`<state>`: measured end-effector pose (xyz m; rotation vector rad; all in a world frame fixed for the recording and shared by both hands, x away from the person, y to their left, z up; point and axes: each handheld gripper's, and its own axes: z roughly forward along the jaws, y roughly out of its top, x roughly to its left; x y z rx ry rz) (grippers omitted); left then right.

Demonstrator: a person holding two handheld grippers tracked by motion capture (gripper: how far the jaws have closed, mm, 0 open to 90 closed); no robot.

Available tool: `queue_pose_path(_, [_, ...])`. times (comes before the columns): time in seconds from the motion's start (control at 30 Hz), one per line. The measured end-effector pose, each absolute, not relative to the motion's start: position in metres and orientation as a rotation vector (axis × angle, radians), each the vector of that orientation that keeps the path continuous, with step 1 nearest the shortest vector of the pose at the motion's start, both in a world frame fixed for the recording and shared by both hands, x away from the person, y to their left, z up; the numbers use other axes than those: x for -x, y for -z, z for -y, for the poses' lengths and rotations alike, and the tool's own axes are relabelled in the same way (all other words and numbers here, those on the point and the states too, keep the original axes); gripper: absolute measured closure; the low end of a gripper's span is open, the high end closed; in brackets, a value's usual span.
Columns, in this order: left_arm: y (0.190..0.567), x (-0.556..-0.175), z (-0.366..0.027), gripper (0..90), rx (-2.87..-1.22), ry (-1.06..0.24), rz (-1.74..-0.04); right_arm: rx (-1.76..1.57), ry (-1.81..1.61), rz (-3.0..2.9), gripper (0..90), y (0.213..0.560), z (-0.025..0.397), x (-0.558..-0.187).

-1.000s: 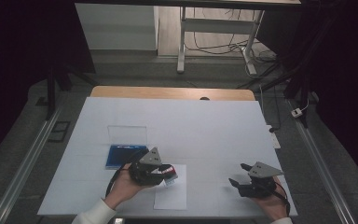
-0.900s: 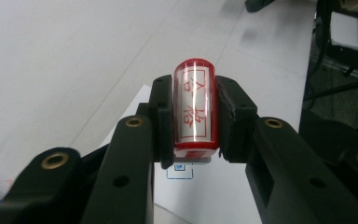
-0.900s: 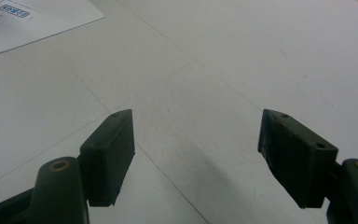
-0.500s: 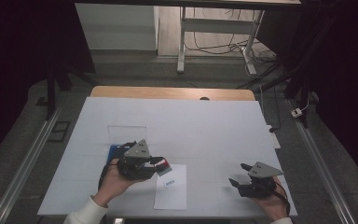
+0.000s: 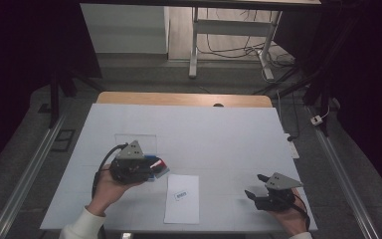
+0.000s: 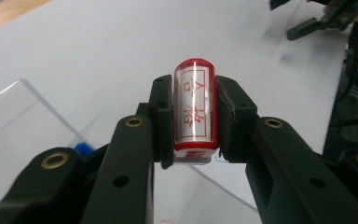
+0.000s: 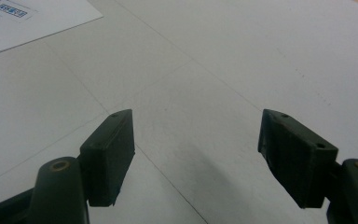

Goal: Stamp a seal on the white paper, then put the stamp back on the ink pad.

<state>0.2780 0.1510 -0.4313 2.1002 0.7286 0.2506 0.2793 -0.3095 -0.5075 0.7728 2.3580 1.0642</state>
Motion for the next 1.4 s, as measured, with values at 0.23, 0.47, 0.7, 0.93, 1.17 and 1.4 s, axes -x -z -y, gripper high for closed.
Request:
queue_pose_path(0.23, [0.435, -0.283, -0.166, 69.8, -2.084, -0.263, -0.786, -0.77, -1.065, -2.357, 26.6, 0.507, 0.31, -0.279])
queue_pose_path(0.47, [0.44, -0.288, -0.176, 69.7, -2.093, -0.283, -0.836, -0.775, -1.07, -2.354, 26.6, 0.508, 0.31, -0.279])
queue_pose_path(0.7, [0.452, -0.296, -0.188, 69.7, -2.113, -0.318, -0.917, -0.775, -1.063, -2.36, 26.6, 0.508, 0.31, -0.279])
queue_pose_path(0.93, [0.463, -0.302, -0.198, 69.7, -2.129, -0.333, -0.981, -0.778, -1.065, -2.361, 26.6, 0.509, 0.31, -0.279])
queue_pose_path(1.17, [0.481, -0.31, -0.204, 69.7, -2.177, -0.359, -1.054, -0.777, -1.06, -2.365, 26.6, 0.509, 0.309, -0.279])
queue_pose_path(1.4, [0.49, -0.313, -0.205, 69.6, -2.201, -0.393, -1.083, -0.778, -1.057, -2.365, 26.6, 0.51, 0.31, -0.28])
